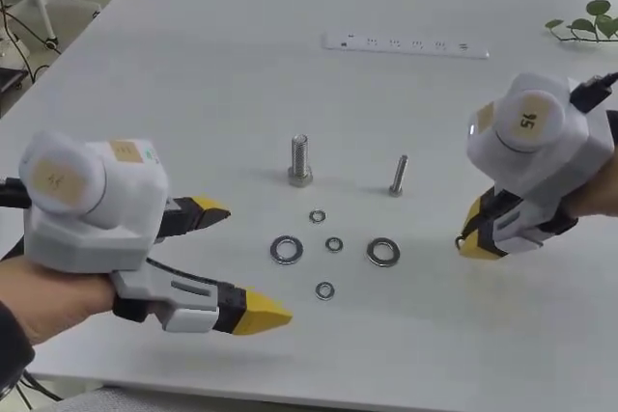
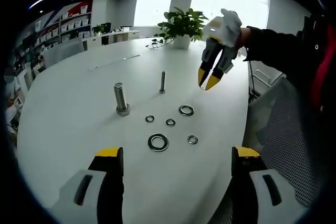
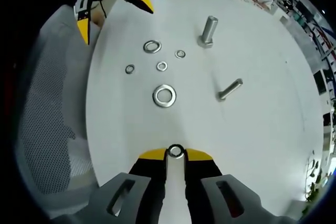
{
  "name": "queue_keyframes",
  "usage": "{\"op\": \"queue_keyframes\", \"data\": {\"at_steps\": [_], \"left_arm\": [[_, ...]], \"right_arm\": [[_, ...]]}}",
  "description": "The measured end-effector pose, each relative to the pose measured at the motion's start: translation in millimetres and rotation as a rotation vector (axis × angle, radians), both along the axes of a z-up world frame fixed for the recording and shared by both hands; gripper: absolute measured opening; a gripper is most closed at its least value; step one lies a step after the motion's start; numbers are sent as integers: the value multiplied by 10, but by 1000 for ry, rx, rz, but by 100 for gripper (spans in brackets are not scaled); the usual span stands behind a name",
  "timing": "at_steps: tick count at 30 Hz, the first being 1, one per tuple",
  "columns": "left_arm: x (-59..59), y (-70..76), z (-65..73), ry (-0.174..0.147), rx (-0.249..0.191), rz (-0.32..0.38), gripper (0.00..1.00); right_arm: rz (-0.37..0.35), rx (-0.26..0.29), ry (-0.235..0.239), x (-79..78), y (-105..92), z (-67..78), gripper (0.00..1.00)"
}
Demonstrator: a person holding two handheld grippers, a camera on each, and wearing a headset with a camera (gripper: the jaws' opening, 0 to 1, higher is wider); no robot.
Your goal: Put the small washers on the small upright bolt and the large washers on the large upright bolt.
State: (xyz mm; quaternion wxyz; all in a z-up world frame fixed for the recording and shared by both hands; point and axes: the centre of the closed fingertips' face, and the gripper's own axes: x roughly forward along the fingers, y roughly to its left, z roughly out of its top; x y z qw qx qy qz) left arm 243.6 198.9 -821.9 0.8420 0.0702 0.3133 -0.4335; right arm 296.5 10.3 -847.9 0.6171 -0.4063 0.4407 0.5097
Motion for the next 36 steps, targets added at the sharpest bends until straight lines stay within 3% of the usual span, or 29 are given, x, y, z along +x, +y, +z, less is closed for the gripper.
{"op": "queue_keyframes", "data": {"at_steps": [15, 36], "left_arm": [[-14, 1, 13, -3, -3, -1, 85], [2, 8, 27, -10, -6, 4, 85]], "right_arm": [[9, -5, -13, 42, 28, 54, 13], [26, 28, -80, 316, 179, 393, 13]]}}
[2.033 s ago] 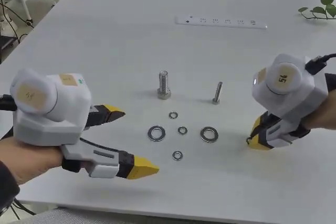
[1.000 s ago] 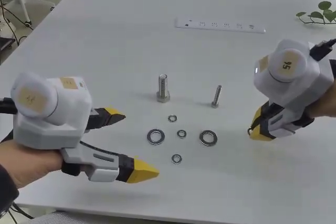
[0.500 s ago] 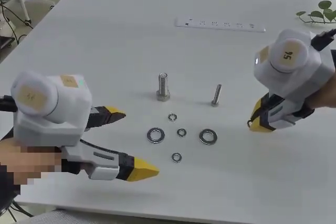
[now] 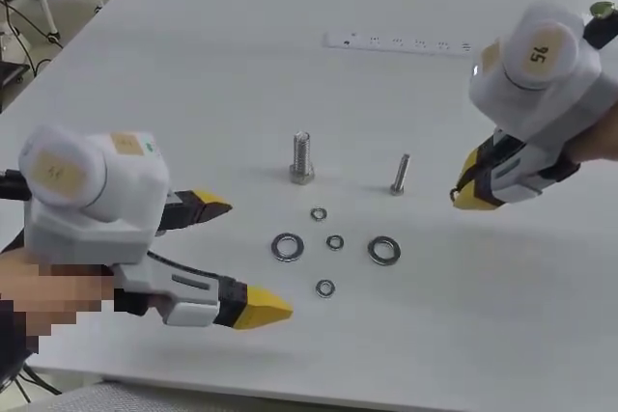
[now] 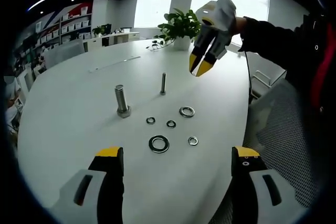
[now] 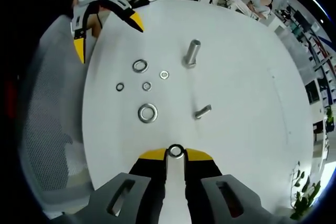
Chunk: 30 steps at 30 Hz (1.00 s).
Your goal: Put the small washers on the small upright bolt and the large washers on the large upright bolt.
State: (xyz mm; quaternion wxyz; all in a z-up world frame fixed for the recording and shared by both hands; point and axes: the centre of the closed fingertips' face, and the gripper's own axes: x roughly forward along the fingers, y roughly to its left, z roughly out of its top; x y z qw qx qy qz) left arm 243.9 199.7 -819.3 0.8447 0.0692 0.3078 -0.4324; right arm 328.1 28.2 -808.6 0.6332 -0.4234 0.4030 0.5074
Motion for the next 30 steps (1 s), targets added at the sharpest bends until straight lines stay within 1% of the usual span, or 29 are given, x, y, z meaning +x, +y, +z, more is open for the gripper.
{"op": "queue_keyframes", "data": {"at_steps": [2, 5, 7, 11, 16, 17, 23, 27, 30], "left_arm": [[2, -1, 0, 0, 1, 0, 85], [7, -6, 4, -1, 0, 0, 85], [10, -6, 5, -2, -1, 0, 85], [16, -6, 5, -2, -1, 1, 85], [23, -9, 14, -6, -4, 2, 84], [24, -10, 15, -6, -6, 3, 84], [25, -15, 7, -6, -6, 1, 84], [23, -19, 1, -4, -5, -1, 84], [19, -19, -3, -3, -6, -1, 84]], "right_arm": [[2, 3, -4, 23, 11, 17, 13], [9, 6, -14, 120, 41, 45, 13], [15, 8, -22, 118, 67, 87, 13], [24, 14, -35, 180, 131, 160, 13], [44, 12, -50, 255, 211, 210, 13], [47, 11, -49, 252, 222, 220, 13], [69, 5, -54, 363, 293, 255, 13], [85, -1, -48, 370, 334, 258, 13], [97, -10, -41, 447, 360, 245, 13]]}}
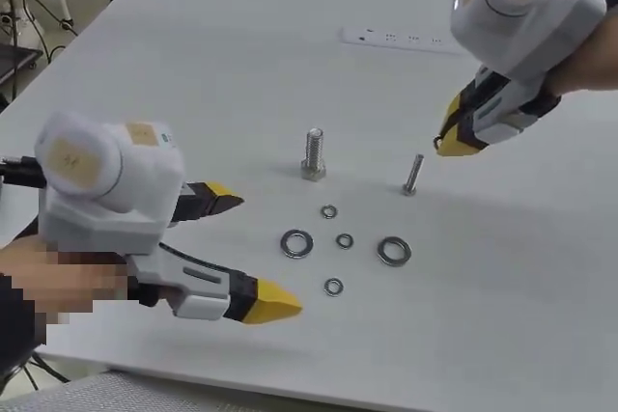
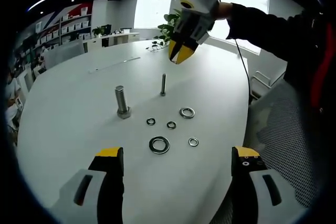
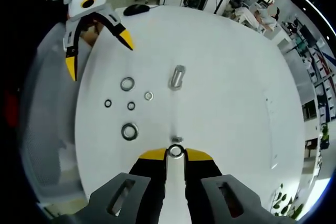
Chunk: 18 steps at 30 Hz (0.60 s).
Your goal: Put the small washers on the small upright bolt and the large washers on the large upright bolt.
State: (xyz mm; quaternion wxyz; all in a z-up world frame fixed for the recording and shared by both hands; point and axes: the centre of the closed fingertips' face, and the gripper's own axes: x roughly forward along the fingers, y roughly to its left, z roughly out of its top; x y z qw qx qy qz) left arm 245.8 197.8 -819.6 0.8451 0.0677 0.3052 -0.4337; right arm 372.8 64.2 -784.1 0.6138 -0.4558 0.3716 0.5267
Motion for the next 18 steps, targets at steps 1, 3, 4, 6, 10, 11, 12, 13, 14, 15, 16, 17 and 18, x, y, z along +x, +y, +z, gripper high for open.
{"op": "queue_keyframes", "data": {"at_steps": [1, 3, 4, 6, 10, 11, 12, 13, 14, 15, 16, 17, 18], "left_arm": [[-1, 0, -1, 0, 0, 0, 84], [-2, 1, -4, 1, 0, 1, 84], [-2, 2, -5, 2, 0, 2, 84], [-3, 1, -5, 2, -1, 3, 84], [-5, -2, -9, 3, -2, 2, 85], [-5, -1, -8, 2, -1, 3, 85], [-5, -1, -7, 2, -2, 3, 85], [-3, -2, -3, 1, -4, 4, 85], [-3, -2, -3, 1, -4, 5, 85], [-3, 0, -2, 1, -4, 5, 85], [-2, -1, 1, -1, -5, 5, 85], [-1, -2, 5, -3, -6, 6, 85], [-2, -3, 6, -3, -6, 5, 84]], "right_arm": [[4, -2, 2, 3, 7, -4, 13], [11, -7, 6, -10, 20, -18, 13], [17, -12, 8, 16, 29, -33, 13], [22, -15, 15, 37, 39, -51, 13], [35, -32, 32, 63, 48, -115, 13], [38, -35, 32, 72, 54, -126, 13], [39, -35, 38, 86, 58, -137, 13], [39, -35, 42, 92, 61, -146, 13], [41, -36, 44, 89, 65, -155, 13], [42, -39, 48, 69, 66, -168, 13], [44, -44, 50, 65, 59, -179, 13], [44, -49, 52, 66, 53, -192, 13], [45, -50, 53, 65, 52, -195, 13]]}}
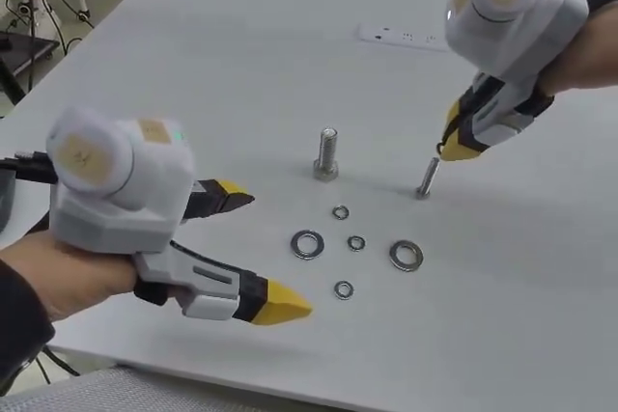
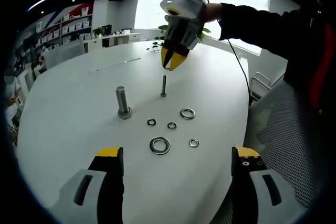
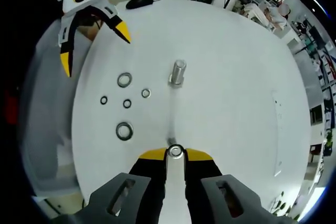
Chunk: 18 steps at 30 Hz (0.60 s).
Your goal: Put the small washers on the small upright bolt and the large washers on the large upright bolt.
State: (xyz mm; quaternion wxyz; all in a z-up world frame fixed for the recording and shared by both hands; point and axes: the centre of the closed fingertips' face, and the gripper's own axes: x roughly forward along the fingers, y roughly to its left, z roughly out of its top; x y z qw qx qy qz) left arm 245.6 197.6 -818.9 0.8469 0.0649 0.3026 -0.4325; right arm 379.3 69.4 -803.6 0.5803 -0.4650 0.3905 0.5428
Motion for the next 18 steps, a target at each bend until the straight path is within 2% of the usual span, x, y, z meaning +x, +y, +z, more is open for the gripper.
{"op": "queue_keyframes", "data": {"at_steps": [7, 12, 18], "left_arm": [[12, -3, 28, -11, -10, 0, 84], [22, -33, 92, -32, -40, -8, 85], [31, -50, 127, -46, -52, -10, 85]], "right_arm": [[1, -2, 11, -9, 12, -24, 13], [2, -9, 19, 6, 13, -84, 13], [1, -13, 25, -2, 13, -101, 13]]}}
